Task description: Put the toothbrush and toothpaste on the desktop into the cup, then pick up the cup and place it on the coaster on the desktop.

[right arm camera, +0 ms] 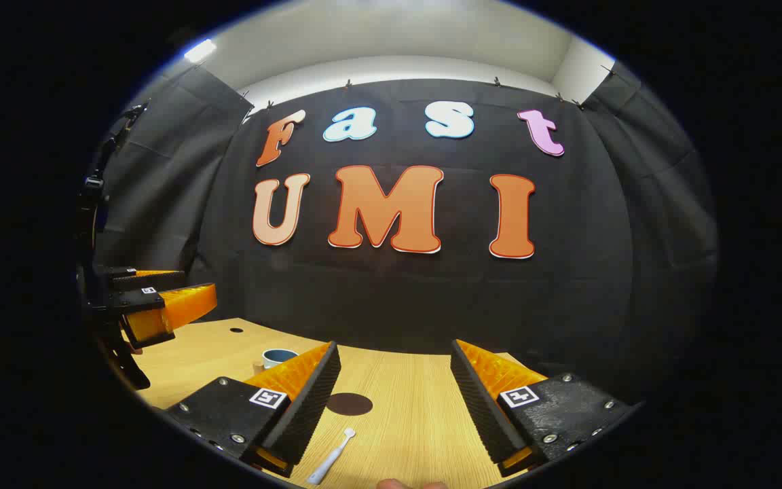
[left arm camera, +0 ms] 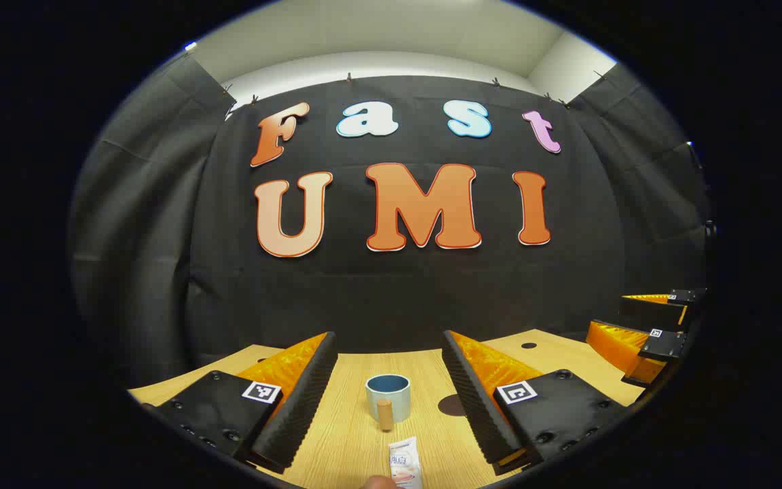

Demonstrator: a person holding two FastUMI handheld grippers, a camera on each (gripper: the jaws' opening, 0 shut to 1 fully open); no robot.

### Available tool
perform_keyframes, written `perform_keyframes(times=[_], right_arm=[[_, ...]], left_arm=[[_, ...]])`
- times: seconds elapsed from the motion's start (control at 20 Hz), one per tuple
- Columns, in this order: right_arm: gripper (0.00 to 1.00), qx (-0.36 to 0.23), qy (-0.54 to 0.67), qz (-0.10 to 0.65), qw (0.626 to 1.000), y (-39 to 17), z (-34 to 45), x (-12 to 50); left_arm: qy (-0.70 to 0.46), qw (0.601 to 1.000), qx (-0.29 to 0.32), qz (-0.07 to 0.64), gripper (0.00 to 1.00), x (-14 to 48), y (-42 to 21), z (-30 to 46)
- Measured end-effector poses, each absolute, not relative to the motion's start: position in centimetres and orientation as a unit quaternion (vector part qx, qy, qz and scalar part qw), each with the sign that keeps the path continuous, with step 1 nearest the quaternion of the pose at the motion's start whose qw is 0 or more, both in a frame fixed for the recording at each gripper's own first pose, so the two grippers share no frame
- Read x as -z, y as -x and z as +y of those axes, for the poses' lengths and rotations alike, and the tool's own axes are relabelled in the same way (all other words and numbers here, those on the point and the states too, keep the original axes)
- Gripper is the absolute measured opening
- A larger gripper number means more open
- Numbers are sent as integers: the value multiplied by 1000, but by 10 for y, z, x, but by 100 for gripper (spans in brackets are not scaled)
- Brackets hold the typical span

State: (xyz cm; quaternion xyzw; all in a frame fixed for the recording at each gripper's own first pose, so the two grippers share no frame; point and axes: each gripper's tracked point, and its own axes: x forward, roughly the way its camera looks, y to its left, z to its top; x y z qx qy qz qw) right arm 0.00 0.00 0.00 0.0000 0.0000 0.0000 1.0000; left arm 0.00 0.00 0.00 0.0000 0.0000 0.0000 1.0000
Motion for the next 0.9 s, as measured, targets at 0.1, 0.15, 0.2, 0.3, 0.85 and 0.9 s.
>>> perform_keyframes(times=[0.1, 0.15, 0.2, 0.3, 0.85, 0.9], right_arm=[[98, 3, 1, 5, 1000, 0, -4, 2], [98, 4, 1, 9, 1000, 1, -6, 3], [98, 6, 2, 11, 1000, 2, -8, 3], [98, 11, 2, 13, 1000, 2, -11, 2], [98, -11, -10, 60, 998, 2, -3, 3], [98, -17, -17, 68, 997, 3, -1, 4]], left_arm=[[1, 1000, -1, 4, 99, 1, 0, 0], [0, 1000, -2, 5, 99, 3, 0, 0], [-1, 1000, -2, 7, 100, 3, 0, 0], [-1, 1000, -2, 11, 100, 6, 1, 0], [-22, 998, 11, 51, 100, 14, 4, 0], [-24, 998, 12, 55, 100, 16, 7, -1]])
